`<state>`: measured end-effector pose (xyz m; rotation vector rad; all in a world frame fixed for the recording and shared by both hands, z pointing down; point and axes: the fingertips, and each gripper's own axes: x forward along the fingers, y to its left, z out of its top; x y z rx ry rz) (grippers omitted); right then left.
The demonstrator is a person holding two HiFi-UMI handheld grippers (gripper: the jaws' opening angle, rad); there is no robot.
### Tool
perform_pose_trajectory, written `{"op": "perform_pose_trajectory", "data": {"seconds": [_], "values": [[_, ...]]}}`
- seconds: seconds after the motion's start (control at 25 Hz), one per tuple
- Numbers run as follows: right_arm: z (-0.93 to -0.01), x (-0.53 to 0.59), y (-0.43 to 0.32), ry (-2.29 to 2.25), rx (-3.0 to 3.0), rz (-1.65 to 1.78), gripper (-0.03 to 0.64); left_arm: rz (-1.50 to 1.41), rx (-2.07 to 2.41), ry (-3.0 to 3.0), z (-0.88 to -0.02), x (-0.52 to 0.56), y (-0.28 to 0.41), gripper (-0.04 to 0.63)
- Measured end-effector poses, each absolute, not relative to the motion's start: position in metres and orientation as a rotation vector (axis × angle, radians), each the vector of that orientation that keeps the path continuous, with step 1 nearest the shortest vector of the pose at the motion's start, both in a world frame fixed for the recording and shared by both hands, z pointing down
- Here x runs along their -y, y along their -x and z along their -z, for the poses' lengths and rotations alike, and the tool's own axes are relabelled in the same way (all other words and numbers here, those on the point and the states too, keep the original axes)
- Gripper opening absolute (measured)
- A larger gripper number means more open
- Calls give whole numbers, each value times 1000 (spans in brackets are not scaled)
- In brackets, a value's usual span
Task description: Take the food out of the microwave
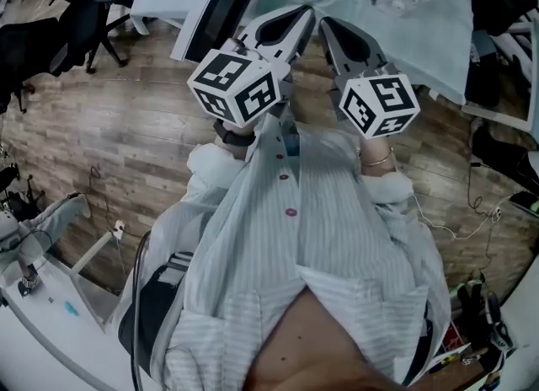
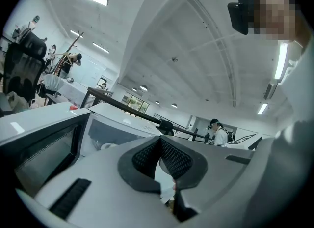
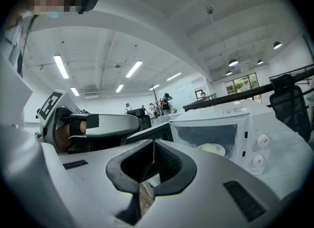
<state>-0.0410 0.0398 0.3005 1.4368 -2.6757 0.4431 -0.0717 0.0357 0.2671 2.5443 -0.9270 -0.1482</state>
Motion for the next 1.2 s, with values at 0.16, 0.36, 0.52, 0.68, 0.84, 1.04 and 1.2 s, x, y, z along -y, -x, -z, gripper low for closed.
{"op": "perform_pose_trajectory", "data": {"seconds": [0.16,0.36,0.52,0.68,0.84,1.04,1.2], "values": [[-308,-18,41,-1522,2639,-453,32,135,875,-2567,-272,-13,76,9],[-318,-3,30,-1616,2600,-507,32,94,811,-2579,-282,1,68,9],[-330,9,26,-1644,2563,-553,32,71,780,-2575,-288,10,64,8],[-336,23,20,-1627,2549,-566,32,70,780,-2551,-294,23,57,9],[-333,43,7,-1599,2564,-579,32,75,804,-2541,-292,41,46,9],[-331,78,-2,-1541,2600,-589,32,86,858,-2531,-288,74,36,8],[-330,102,-10,-1493,2611,-601,32,82,896,-2524,-282,97,26,8]]}}
